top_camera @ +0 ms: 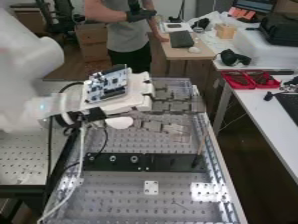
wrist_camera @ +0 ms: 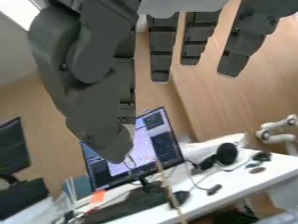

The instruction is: Grab the paper clip and place it in the clear container

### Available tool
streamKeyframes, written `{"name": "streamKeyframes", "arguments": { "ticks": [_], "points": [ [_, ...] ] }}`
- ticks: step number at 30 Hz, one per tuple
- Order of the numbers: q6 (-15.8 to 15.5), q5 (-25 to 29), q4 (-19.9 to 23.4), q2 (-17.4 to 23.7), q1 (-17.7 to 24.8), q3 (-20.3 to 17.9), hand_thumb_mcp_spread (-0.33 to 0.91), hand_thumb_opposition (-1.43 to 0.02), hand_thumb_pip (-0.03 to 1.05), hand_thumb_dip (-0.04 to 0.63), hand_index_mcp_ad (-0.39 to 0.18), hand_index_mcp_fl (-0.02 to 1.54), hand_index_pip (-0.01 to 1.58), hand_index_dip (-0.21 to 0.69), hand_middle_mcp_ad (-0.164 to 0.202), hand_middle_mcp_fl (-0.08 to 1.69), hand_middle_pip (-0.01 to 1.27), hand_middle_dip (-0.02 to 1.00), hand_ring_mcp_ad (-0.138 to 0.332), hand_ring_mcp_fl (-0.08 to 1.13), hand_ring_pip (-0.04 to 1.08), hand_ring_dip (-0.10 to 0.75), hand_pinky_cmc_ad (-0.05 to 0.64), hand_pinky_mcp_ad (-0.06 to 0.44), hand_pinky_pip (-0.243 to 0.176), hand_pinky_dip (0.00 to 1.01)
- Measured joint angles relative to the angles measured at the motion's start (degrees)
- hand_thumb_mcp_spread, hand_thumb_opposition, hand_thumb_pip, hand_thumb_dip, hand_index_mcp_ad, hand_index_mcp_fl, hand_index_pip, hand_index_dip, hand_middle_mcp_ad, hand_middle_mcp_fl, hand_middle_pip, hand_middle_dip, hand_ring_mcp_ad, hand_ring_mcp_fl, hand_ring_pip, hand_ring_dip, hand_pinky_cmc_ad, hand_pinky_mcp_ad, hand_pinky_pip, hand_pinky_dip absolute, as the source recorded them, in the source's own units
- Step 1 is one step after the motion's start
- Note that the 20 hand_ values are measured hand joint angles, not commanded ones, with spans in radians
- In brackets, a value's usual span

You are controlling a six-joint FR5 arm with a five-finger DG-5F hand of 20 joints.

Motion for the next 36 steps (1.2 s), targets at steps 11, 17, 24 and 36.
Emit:
{"name": "streamKeyframes", "arguments": {
  "ticks": [11, 17, 24, 36],
  "points": [
    [2.1, -3.3, 1.9, 0.4, 8.4, 0.5, 0.46, -1.03, 0.65, 0.3, -0.159, 0.69, 1.31, 0.047, 0.058, 0.21, 0.14, 0.21, 0.099, 0.03, 0.1, 0.126, 0.326, 0.265, 0.033, 0.2],
    [1.7, -3.1, 1.4, -1.9, 12.6, 2.4, 0.46, -1.03, 0.65, 0.3, -0.159, 0.69, 1.31, 0.047, 0.058, 0.21, 0.14, 0.21, 0.099, 0.03, 0.1, 0.126, 0.326, 0.262, 0.033, 0.2],
    [0.5, -1.2, -0.6, -5.3, 16.7, 4.9, 0.46, -1.05, 0.65, 0.3, -0.159, 0.69, 1.31, 0.047, 0.058, 0.21, 0.14, 0.21, 0.099, 0.03, 0.1, 0.126, 0.326, 0.265, 0.033, 0.2],
    [0.2, 4.4, -7.0, -12.5, 21.5, 10.8, 0.46, -1.05, 0.65, 0.3, -0.159, 0.69, 1.31, 0.047, 0.058, 0.21, 0.14, 0.21, 0.099, 0.03, 0.1, 0.126, 0.326, 0.262, 0.033, 0.2]
  ]
}}
